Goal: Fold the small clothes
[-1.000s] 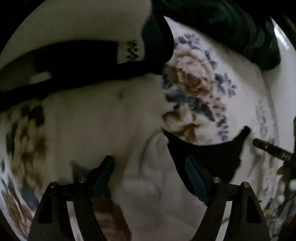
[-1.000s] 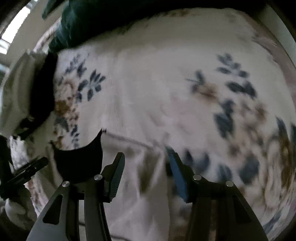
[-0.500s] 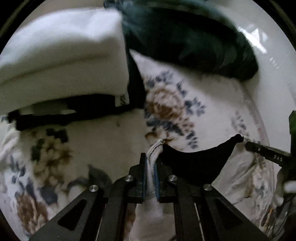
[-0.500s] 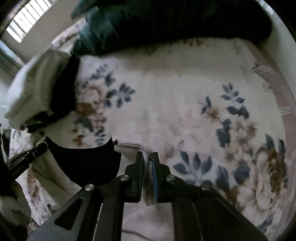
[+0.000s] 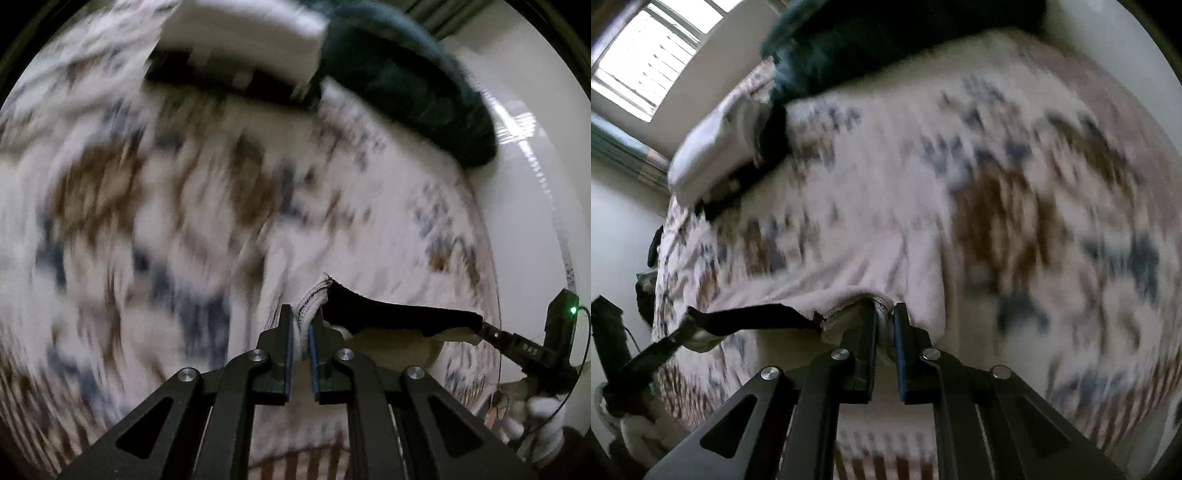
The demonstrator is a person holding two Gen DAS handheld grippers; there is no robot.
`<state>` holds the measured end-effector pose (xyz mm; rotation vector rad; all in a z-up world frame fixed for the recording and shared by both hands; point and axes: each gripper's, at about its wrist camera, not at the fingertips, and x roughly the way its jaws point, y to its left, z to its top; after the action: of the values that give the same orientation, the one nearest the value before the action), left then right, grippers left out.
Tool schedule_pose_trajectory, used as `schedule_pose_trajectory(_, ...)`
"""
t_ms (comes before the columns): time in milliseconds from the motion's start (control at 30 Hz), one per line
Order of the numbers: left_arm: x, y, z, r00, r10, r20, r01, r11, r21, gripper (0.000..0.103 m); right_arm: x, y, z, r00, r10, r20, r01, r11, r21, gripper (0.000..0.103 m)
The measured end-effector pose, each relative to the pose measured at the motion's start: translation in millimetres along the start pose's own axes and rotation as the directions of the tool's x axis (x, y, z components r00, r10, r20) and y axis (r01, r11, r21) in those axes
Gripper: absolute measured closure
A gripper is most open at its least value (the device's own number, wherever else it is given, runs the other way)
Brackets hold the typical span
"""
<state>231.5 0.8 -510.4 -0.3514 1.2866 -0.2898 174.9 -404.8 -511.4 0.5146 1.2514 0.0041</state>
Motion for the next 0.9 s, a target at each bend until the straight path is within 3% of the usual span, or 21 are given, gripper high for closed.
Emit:
schedule_pose_trajectory(133, 21.4, 25.7, -38.5, 0.993, 0.012, -0.12, -0.017, 0.999, -0.045, 0.086, 29.5, -22.8, -44.0, 0.989, -0.044, -0.138, 0.043, 0.999, -0.009, 0.093)
schedule_pose_trajectory(200, 19.0, 38.2, -54.1, 0.988, 0.01, -0.154, -0.02, 0.998, -0.064, 0.072, 40.0, -32.6, -55.0, 0.978, -0.059, -0.202, 0.058, 0.998, -0.012, 0.073)
schedule_pose_trajectory(267, 11.7, 53.4, -65.2, 0.984, 0.007, -0.175, -0.024, 0.995, -0.094, 0.064, 45.6, -43.2, -61.9, 0.964, -0.073, -0.257, 0.072, 0.997, -0.011, 0.061)
schedule_pose_trajectory(367, 4.4, 75.2, -55.8, 0.983, 0.01, -0.182, -0.042, 0.984, -0.175, 0.063, 38.5, -62.8, -64.1, 0.959, -0.074, -0.272, 0.086, 0.996, 0.035, 0.059)
schedule_pose_trajectory(433, 2.7, 82.1, -33.2, 0.991, -0.001, -0.135, -0.029, 0.975, -0.221, 0.063, 28.5, -77.2, -57.7, 0.968, -0.04, -0.248, 0.071, 0.99, 0.118, 0.058)
schedule_pose_trajectory(567, 18.6, 62.2, 29.9, 0.996, -0.076, -0.046, 0.064, 0.972, -0.227, 0.062, 9.5, -102.0, -38.8, 0.991, -0.009, -0.132, 0.049, 0.952, 0.301, 0.058)
schedule_pose_trajectory(667, 49.4, 34.8, 63.0, 0.986, -0.154, -0.07, 0.137, 0.97, -0.202, 0.062, 16.7, -108.4, -18.2, 0.994, 0.093, -0.062, -0.059, 0.91, 0.411, 0.058)
schedule_pose_trajectory(767, 77.7, 16.7, 77.9, 0.984, -0.138, -0.114, 0.118, 0.979, -0.164, 0.062, 41.1, -97.9, 3.7, 0.984, 0.171, -0.046, -0.134, 0.888, 0.439, 0.058)
schedule_pose_trajectory(833, 90.3, 13.1, 79.9, 0.988, -0.085, -0.126, 0.069, 0.99, -0.123, 0.066, 56.9, -90.0, 14.0, 0.975, 0.217, -0.043, -0.176, 0.879, 0.444, 0.058)
schedule_pose_trajectory(867, 92.1, 13.5, 78.1, 0.991, -0.068, -0.114, 0.057, 0.993, -0.102, 0.081, 61.2, -83.6, 15.4, 0.979, 0.201, -0.039, -0.165, 0.887, 0.43, 0.063)
schedule_pose_trajectory(900, 92.3, 14.6, 77.2, 0.993, -0.055, -0.101, 0.047, 0.995, -0.086, 0.085, 62.2, -77.9, 17.1, 0.982, 0.187, -0.034, -0.156, 0.896, 0.416, 0.088)
